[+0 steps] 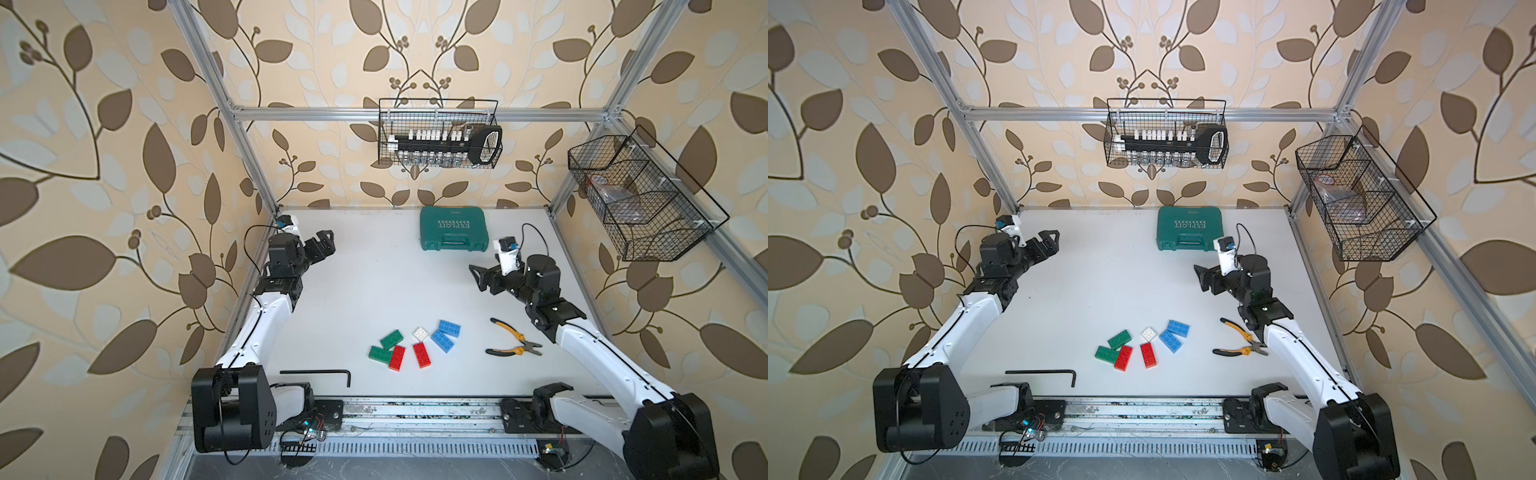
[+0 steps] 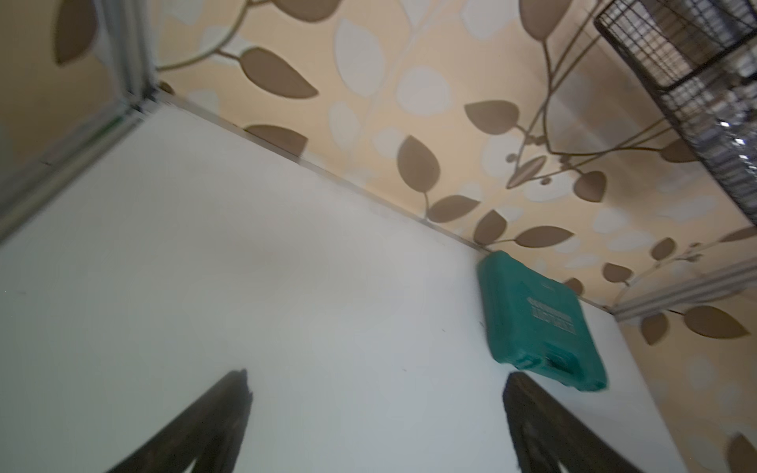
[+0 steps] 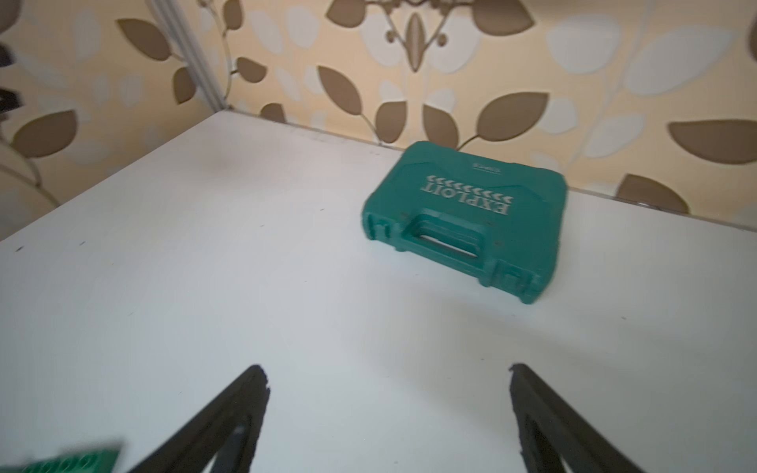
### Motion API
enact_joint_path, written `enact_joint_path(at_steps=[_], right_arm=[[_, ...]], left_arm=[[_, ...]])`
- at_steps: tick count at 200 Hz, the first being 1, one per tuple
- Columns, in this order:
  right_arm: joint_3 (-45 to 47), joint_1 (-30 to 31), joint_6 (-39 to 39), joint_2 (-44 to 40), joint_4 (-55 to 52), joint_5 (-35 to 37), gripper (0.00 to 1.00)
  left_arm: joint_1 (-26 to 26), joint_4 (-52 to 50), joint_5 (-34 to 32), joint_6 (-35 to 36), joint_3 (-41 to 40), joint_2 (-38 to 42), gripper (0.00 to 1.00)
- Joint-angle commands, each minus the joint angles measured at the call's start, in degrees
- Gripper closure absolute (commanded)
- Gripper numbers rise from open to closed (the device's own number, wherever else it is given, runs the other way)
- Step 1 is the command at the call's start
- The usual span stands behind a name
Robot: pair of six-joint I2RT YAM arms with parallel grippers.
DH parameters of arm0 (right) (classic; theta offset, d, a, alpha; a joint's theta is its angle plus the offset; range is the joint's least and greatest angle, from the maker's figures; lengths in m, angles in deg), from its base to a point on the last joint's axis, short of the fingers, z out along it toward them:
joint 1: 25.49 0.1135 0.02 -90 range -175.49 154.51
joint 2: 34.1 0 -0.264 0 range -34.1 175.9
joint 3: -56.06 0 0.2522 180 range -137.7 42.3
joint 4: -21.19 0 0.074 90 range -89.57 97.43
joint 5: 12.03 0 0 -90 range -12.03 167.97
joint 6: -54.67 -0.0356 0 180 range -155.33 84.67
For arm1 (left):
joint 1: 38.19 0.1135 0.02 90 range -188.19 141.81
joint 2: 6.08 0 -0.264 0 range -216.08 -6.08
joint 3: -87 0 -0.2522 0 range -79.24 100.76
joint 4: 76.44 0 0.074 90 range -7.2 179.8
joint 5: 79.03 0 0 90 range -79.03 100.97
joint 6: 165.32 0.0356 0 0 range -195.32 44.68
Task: Assemble a small pinwheel with lego
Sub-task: Pick up the lego brick from the center of the board.
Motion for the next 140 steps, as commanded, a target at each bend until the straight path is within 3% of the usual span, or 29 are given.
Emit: enact_joint_path(at_steps=[1, 29, 51, 103, 140], right_arm=[[-0.3, 8.9, -1.9, -2.9, -17.2, 3.0, 0.12], [2.7, 21.2, -9.7, -3.9, -16.9, 7.7, 0.19], [1.0, 29.6, -13.5, 0.1, -20.1, 14.2, 0.19], [0.0, 37.5, -20.9, 10.7, -19.8, 24.2, 0.25], [2.5, 37.7, -21.3, 14.9, -16.1, 24.3, 0.27]], left_arm=[[-7.3, -6.3, 17.4, -11.8, -2.0, -0.9, 0.01], [-18.8, -6.7, 18.9, -13.0, -4.1, -1.2, 0.02], [-22.8, -1.5, 20.8, -15.9, -6.7, -2.7, 0.06], [-24.7, 3.4, 20.9, -18.8, -9.4, -5.6, 0.08], [-26.5, 3.8, 20.6, -18.0, -9.6, -5.9, 0.08]])
